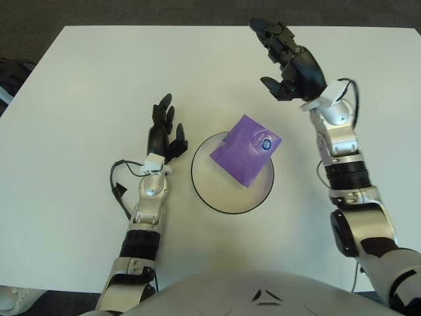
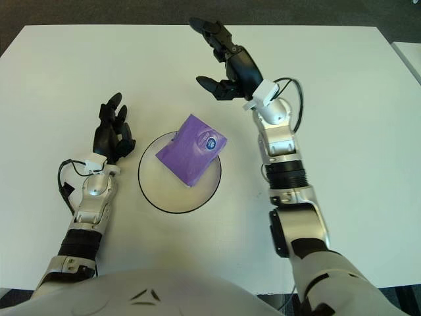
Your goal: Put the tissue paper into the plate.
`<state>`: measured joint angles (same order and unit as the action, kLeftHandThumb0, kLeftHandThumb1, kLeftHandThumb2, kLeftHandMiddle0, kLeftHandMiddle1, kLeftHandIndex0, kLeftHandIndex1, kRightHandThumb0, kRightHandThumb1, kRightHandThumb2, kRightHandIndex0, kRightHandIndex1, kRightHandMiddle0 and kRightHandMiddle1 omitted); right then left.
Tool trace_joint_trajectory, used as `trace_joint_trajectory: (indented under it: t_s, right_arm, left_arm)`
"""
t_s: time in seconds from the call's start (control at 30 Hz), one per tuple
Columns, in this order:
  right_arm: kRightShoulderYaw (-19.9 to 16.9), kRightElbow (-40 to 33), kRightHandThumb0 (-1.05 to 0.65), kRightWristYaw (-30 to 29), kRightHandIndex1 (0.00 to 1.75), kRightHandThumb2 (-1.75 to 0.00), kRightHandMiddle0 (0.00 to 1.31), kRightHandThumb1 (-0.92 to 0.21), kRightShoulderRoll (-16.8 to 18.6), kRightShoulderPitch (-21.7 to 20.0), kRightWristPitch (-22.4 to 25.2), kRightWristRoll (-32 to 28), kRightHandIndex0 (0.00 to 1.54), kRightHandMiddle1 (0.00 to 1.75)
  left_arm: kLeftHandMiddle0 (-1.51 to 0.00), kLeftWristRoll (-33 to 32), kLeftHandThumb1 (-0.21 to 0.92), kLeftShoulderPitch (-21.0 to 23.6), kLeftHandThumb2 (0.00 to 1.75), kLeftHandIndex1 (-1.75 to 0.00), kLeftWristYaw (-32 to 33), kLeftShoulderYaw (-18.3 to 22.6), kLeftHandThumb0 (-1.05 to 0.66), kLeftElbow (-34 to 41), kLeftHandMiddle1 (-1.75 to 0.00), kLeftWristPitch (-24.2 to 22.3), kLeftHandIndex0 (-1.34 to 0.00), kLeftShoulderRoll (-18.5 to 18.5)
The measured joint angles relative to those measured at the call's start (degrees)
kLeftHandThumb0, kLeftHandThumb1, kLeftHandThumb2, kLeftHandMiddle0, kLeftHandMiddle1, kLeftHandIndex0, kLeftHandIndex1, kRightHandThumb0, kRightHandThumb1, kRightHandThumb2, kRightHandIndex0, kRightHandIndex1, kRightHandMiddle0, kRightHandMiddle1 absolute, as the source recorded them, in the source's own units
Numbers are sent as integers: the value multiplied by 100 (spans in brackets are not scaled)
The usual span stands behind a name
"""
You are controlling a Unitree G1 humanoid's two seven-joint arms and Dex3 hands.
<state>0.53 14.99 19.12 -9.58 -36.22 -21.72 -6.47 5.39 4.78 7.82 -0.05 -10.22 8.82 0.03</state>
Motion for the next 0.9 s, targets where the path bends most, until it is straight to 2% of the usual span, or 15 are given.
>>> trace_joint_trajectory:
  t_s: [0.13, 0.33, 0.57, 0.9]
  right_arm:
    - [-186, 240, -75, -242, 7, -46, 0, -92, 288, -2, -295, -82, 28, 81]
    - [-463, 541, -72, -579, 6, -59, 0, -92, 292, -25, -582, -51, 29, 78]
    - [-593, 765, -65, -784, 7, -77, 0, -92, 294, 13, -614, 10, 31, 74]
    - [-707, 985, -61, -819, 7, -84, 0, -92, 612, 427, -608, -210, 34, 73]
  left_arm:
    - [-33, -14, 92, -40, 75, -67, -1, 2, -80, 70, -2, -16, 0, -12]
    - [-34, -24, 92, -87, 76, -67, -11, 1, -80, 98, -2, -19, 0, -9]
    - [-33, -28, 92, -126, 76, -65, -21, 2, -80, 128, -2, -22, 0, -8]
    - [-34, -27, 92, -172, 76, -65, -28, -7, -79, 181, -2, -51, 0, -8]
